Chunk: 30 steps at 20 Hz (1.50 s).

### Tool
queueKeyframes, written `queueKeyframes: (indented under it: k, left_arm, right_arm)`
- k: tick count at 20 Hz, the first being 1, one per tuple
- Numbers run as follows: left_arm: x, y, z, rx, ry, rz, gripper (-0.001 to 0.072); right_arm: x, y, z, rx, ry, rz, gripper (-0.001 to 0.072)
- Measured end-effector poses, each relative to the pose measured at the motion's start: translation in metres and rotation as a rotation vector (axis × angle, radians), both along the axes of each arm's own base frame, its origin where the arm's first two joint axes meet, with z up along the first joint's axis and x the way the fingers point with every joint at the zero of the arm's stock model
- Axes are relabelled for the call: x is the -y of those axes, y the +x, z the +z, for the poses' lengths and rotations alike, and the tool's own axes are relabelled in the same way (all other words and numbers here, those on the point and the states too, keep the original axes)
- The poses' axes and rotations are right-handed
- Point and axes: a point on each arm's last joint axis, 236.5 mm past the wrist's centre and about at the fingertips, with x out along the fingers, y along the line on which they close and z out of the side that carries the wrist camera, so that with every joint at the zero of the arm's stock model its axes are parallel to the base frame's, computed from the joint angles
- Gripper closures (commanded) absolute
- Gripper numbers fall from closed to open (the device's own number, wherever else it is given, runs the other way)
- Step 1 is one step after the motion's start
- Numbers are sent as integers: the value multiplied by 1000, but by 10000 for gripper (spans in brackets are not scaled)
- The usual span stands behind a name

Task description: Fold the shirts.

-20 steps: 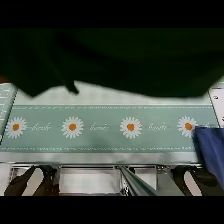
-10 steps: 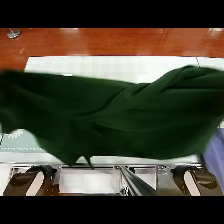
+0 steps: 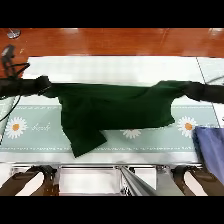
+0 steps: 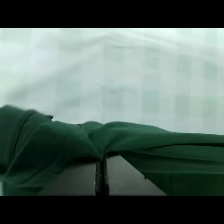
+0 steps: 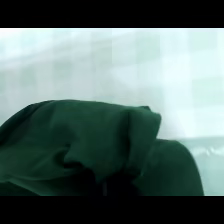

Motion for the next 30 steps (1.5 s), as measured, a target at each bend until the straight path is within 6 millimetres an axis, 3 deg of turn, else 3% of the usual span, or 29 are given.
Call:
queueKeyframes:
  k: [5,8,9,10,11,12,14,18,24,27,30]
  left_arm:
    - [5,66,-37,-29,-110,68,687]
    - [7,86,-46,-38,-155,91,686]
    - [8,90,-47,-37,-166,96,686]
    - [8,94,-46,-32,-174,103,629]
    - [6,96,-48,-33,-176,107,368]
    - [4,97,-48,-34,-181,113,4]
    - [1,96,-49,-54,-193,109,7]
    - [-20,81,-33,-118,-218,49,7]
    - [-68,0,-33,-279,-251,8,7]
    - [-86,-48,-55,-327,-292,114,7]
    - [-92,-97,-92,-403,-358,206,7]
  right_arm:
    - [-11,95,-59,-71,181,-25,685]
    - [-20,138,-71,-81,299,-47,684]
    - [-23,150,-70,-74,340,-54,615]
    - [-27,160,-65,-57,374,-53,330]
    - [-30,169,-58,-35,406,-51,82]
    - [-32,175,-53,-24,429,-47,79]
    - [-35,176,-44,-28,475,-24,79]
    - [-22,153,-18,-65,518,55,79]
    - [40,68,12,-40,330,87,79]
    - [51,20,0,-9,317,-10,79]
    - [38,-30,-32,-29,325,-73,79]
